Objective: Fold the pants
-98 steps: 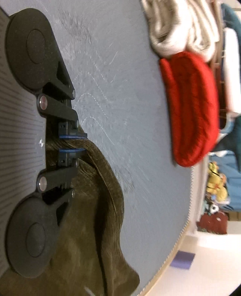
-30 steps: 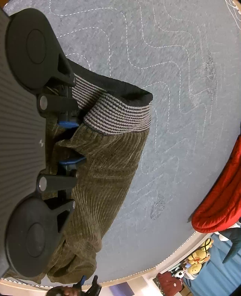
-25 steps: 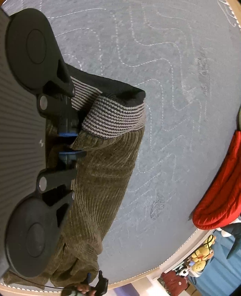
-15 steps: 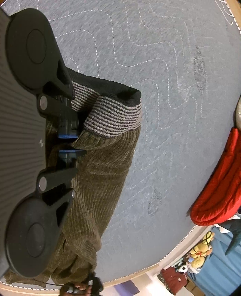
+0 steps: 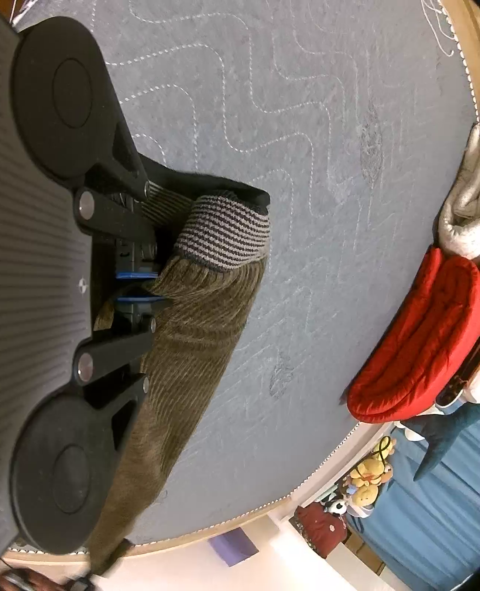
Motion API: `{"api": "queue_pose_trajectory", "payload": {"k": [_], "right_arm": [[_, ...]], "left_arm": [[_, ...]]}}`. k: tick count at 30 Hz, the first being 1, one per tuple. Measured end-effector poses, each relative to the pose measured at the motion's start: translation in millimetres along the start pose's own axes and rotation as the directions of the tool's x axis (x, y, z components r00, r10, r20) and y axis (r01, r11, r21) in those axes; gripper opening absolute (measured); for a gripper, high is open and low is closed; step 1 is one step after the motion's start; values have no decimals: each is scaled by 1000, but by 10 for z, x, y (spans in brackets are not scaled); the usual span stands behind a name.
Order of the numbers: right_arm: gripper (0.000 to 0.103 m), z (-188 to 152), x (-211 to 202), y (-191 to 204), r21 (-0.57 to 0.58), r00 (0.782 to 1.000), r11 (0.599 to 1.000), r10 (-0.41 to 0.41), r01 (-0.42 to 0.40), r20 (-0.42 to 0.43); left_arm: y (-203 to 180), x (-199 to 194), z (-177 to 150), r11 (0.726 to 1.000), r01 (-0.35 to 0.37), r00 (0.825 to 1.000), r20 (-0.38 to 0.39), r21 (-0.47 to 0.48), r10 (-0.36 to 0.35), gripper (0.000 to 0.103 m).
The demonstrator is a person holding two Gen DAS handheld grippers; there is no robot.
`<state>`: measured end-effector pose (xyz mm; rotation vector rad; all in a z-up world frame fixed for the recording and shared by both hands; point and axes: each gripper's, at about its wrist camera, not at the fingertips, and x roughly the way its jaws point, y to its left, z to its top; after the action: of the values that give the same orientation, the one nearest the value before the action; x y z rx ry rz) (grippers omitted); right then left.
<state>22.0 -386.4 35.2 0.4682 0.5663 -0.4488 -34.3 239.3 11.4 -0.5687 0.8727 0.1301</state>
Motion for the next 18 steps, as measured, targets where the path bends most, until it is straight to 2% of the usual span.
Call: {"api": "queue_pose_trajectory", "payload": {"k": [4, 7, 8, 11, 12, 14, 15, 16, 17, 18], "right_arm": [[7, -520, -234, -568, 61, 994, 995, -70, 75, -83], [10, -780, -168, -899, 142, 977, 986, -62, 93, -205], [11, -809, -143, -965, 161, 973, 980, -77, 113, -217], [18, -698, -226, -1061, 191, 976, 964, -155, 183, -156], [20, -608, -246, -1096, 207, 982, 963, -149, 172, -120], [32, -458, -251, -1075, 194, 988, 969, -145, 151, -48], [38, -390, -224, -1048, 166, 990, 976, -139, 140, -17], [50, -331, -129, -1012, 128, 992, 984, -122, 124, -18], [56, -293, 2, -999, 87, 995, 991, -93, 97, -44], [57, -274, 182, -959, 38, 995, 998, -52, 56, -85]], "left_arm": [[136, -36, 10, 999, -10, 1000, -6, -33, 10, 8], [250, 52, 29, 996, 5, 998, -61, -84, -11, 10], [277, 87, 30, 995, 0, 997, -75, -105, -8, 11], [313, 171, 56, 990, -19, 995, -100, -139, 5, 16], [305, 195, 77, 990, -16, 995, -103, -139, 2, 18], [283, 231, 113, 991, -14, 995, -101, -136, 0, 32], [269, 255, 129, 991, -18, 995, -100, -131, 5, 35], [265, 274, 140, 991, -22, 995, -98, -131, 10, 37], [262, 298, 148, 991, -27, 995, -99, -135, 14, 38], [271, 326, 140, 990, -35, 994, -103, -138, 21, 38]]}}
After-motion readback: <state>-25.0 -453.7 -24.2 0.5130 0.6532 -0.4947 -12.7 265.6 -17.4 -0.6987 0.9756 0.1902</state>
